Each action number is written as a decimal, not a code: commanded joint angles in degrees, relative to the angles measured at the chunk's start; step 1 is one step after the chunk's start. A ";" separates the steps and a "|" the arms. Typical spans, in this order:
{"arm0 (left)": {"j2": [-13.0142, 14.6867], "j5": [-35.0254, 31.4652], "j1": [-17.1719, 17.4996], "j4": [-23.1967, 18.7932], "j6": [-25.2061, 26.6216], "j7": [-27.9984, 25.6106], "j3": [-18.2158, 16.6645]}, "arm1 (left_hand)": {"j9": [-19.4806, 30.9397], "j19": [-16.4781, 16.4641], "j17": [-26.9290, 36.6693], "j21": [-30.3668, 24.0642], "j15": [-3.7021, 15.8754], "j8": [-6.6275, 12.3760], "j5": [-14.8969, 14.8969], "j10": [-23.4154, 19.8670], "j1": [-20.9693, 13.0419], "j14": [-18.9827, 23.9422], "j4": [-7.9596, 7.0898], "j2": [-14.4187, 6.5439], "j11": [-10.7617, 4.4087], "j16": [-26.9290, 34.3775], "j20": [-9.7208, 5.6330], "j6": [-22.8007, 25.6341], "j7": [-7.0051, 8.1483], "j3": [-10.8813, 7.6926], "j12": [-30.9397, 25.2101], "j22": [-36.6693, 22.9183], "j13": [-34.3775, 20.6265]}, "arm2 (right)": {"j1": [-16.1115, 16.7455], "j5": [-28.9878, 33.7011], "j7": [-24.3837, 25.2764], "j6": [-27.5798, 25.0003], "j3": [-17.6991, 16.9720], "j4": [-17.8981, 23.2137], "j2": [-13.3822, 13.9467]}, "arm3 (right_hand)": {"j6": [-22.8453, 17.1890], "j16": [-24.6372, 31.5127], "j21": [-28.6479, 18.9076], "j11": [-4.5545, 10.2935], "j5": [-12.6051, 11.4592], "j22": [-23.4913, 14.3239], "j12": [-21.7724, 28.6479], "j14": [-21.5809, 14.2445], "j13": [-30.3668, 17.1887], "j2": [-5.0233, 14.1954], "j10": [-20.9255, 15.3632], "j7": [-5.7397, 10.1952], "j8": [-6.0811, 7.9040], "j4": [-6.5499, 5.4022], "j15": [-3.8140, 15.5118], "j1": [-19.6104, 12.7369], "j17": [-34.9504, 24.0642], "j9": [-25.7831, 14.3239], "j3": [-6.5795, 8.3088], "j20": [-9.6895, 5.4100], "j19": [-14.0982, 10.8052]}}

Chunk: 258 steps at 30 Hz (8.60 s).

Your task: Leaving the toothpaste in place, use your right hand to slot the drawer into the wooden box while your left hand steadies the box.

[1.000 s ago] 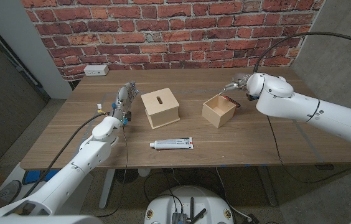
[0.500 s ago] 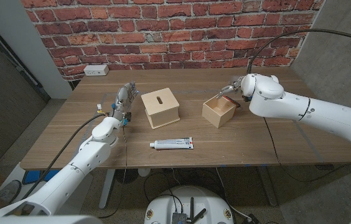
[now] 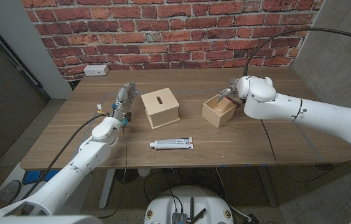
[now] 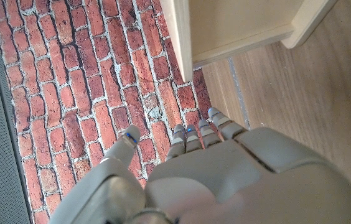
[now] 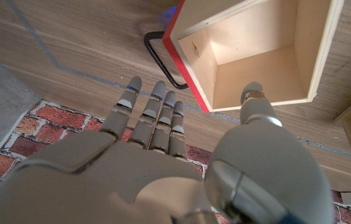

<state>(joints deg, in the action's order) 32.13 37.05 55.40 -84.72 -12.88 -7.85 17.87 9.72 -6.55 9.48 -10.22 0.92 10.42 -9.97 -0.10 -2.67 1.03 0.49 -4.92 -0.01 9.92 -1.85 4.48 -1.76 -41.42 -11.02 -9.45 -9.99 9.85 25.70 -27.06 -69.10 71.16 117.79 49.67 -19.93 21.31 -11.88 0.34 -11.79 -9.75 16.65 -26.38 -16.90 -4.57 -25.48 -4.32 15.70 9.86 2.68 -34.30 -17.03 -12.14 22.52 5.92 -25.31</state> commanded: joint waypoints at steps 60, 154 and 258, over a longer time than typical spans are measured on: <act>-0.33 1.30 0.59 0.35 0.30 0.65 0.14 | 0.37 -0.28 0.07 -0.63 -0.18 0.11 -0.11 -0.91 0.64 0.74 -0.22 -4.04 -0.15 0.12 -3.06 0.72 -0.43 -0.68 -0.06 -0.20 -0.18 | 6.00 -6.04 22.10 -5.44 -1.66 -5.78 -6.39 | -19.06 10.56 -2.46 6.97 0.71 -0.52 4.54 -20.56 -5.11 0.96 -19.19 4.63 8.10 0.28 10.61 -18.69 -1.20 -0.18 1.55 -15.41 -15.54; 2.89 -0.34 5.08 -6.95 0.70 -2.76 -1.85 | 0.35 -0.83 0.02 -0.64 -0.39 0.04 -0.10 -1.30 0.82 1.03 -0.20 -3.84 -0.11 0.08 -2.89 1.05 -0.32 -1.06 -0.02 -0.15 -0.22 | 10.05 -18.81 36.14 -3.73 -10.63 -1.46 -4.14 | -35.12 10.77 -8.42 11.28 -0.63 -2.66 5.44 -39.09 -7.97 9.15 -38.62 12.79 14.20 -0.56 10.95 -29.82 -6.91 0.80 0.87 -17.86 -20.69; 33.39 -54.93 15.72 -33.56 19.72 -6.44 -1.89 | 0.30 2.20 0.18 -0.04 7.42 0.29 -0.07 -5.13 2.04 2.59 1.17 -2.55 -6.10 0.31 -7.25 7.42 7.59 1.69 -0.15 -0.21 -0.05 | -18.01 -77.81 80.38 -10.88 8.27 -13.55 -12.72 | -34.45 7.98 -10.43 10.95 -0.85 -2.47 3.75 -38.57 -10.12 9.95 -37.74 11.60 12.75 -0.44 10.93 -29.28 -8.39 0.89 -0.05 -17.56 -19.22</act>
<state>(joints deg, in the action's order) 63.93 -11.30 70.88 -118.06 6.75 -14.77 15.18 9.88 -4.60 9.59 -10.22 2.15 10.86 -9.74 -5.32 -1.15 3.08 1.97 -4.45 -5.65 10.19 -2.36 11.97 5.33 -39.60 -11.02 -9.45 -9.86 -0.94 -22.46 32.47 -79.97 73.54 109.14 39.51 -53.03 29.27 -21.85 9.43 -12.39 -12.25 20.34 -63.49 -26.71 -1.31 -61.40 6.58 28.12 9.71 10.13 -58.20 -25.27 -11.01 22.49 -4.91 -44.70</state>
